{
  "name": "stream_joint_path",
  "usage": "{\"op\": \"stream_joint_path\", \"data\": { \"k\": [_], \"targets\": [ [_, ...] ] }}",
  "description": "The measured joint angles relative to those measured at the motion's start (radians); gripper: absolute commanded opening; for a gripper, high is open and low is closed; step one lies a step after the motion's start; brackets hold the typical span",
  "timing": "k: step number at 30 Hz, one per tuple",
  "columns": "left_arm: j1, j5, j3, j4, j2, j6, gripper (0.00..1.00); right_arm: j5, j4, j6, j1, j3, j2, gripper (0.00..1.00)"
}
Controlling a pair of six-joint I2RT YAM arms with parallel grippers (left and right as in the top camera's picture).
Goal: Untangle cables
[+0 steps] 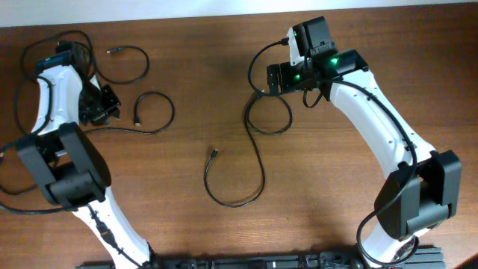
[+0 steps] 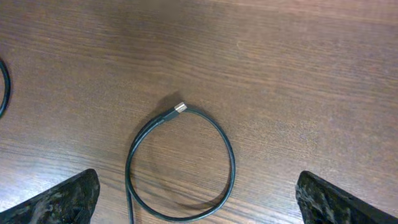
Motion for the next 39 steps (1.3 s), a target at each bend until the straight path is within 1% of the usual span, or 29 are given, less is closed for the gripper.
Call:
{"op": "stream_joint_path", "data": {
  "k": [1,2,4,5,10,14,16,19,20,21,23,25,26,27,28,30,39],
  "targets": [
    [0.021,-0.006,0.000,0.000,0.000,-0.039,0.82,0.000,-0.004,0.000,0.000,0.000,0.000,0.98],
    [0.098,-0.011,0.000,0.000,0.000,-0.060,0.92,0.000,-0.003,0.001,0.000,0.000,0.000,0.98],
    [0.195,-0.018,0.000,0.002,0.000,-0.089,0.93,0.000,-0.002,0.000,0.000,0.000,0.000,0.98],
    [0.254,-0.026,0.000,0.004,0.000,-0.110,0.96,0.000,-0.002,0.001,0.000,0.000,0.000,0.98],
    [0.449,-0.042,0.000,0.003,0.000,-0.230,1.00,0.000,0.002,0.000,0.000,0.000,0.000,0.98],
    [0.509,-0.044,-0.011,0.044,0.000,-0.306,0.99,0.000,0.012,0.001,0.000,0.000,0.000,0.98],
    [0.533,-0.044,-0.062,0.080,0.000,-0.376,0.99,0.000,0.004,0.000,0.000,0.000,0.000,0.98],
    [0.566,-0.043,-0.148,0.157,0.002,-0.428,0.99,0.000,0.001,0.000,0.000,0.000,0.000,0.98],
    [0.581,-0.044,-0.170,0.175,0.002,-0.439,0.98,0.000,0.002,0.000,0.000,0.000,0.000,0.98],
    [0.597,-0.044,-0.188,0.188,0.002,-0.444,0.87,0.000,0.005,0.000,0.000,0.000,0.000,0.98],
    [0.607,-0.044,-0.208,0.214,0.002,-0.449,0.54,0.000,0.006,0.000,0.000,0.000,0.000,0.98],
    [0.607,-0.039,-0.217,0.252,0.001,-0.455,0.31,0.000,0.008,0.000,0.000,0.000,0.000,0.98],
    [0.605,-0.044,-0.220,0.265,-0.001,-0.444,0.24,0.000,0.008,0.000,0.000,0.000,0.000,0.98],
    [0.605,-0.048,-0.222,0.280,-0.002,-0.429,0.09,0.000,0.008,0.001,0.000,0.000,0.000,0.98],
    [0.606,-0.051,-0.224,0.302,-0.002,-0.412,0.03,0.000,0.008,0.000,0.000,0.000,0.000,0.98],
    [0.606,-0.055,-0.224,0.349,-0.003,-0.373,0.00,-0.003,0.008,0.000,0.000,0.000,0.000,0.98],
    [0.606,-0.051,-0.237,0.548,-0.002,-0.240,0.00,-0.046,-0.017,0.001,0.000,0.000,0.000,0.98]
  ]
}}
